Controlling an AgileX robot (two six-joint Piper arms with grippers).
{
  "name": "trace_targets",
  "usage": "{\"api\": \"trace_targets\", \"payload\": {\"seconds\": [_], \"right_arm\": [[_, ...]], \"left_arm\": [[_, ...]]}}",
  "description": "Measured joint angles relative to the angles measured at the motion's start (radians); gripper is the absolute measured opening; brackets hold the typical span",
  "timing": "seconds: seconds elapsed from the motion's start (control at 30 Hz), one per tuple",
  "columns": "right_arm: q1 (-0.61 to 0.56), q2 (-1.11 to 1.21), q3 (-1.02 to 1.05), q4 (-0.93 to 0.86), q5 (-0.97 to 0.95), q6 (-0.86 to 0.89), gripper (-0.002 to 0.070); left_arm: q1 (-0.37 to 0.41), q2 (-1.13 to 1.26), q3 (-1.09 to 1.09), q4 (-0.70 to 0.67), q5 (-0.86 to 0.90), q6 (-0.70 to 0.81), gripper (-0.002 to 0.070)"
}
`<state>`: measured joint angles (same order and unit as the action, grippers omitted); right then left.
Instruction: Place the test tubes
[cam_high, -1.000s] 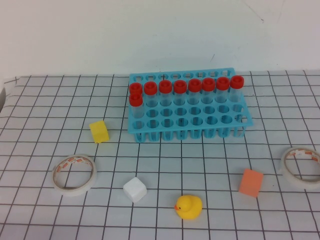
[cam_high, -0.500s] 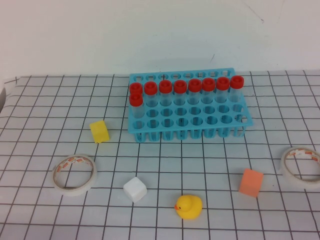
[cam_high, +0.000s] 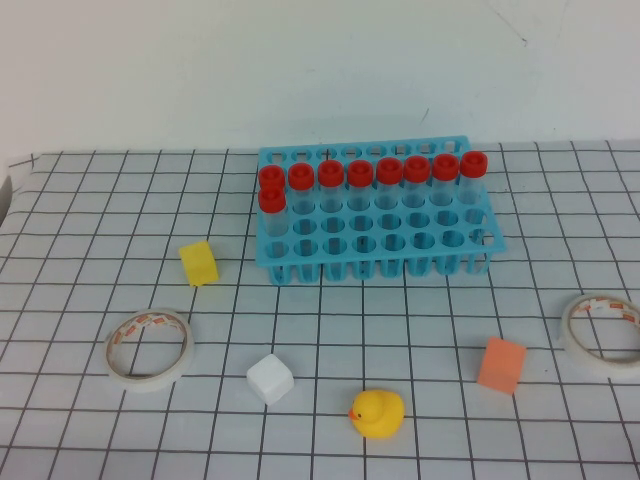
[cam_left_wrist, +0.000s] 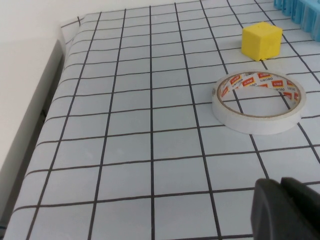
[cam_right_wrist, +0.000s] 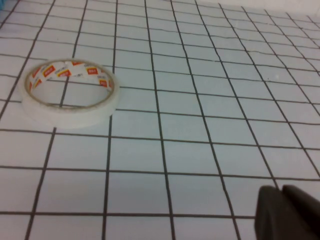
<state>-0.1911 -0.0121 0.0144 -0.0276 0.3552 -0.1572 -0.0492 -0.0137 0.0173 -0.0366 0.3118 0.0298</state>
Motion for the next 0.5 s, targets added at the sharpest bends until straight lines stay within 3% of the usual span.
{"api": "trace_targets", "payload": {"seconds": [0.3, 0.5], "right_arm": [[0.002, 0.0, 0.0, 0.002, 0.0, 0.0, -0.0001], [0.094, 0.0, 0.0, 0.002, 0.0, 0.008, -0.0001]], "left_arm": [[0.0, 0.0, 0.0, 0.0, 0.0, 0.0, -0.0001], [0.0, 0.0, 0.0, 0.0, 0.0, -0.002, -0.0001]]}}
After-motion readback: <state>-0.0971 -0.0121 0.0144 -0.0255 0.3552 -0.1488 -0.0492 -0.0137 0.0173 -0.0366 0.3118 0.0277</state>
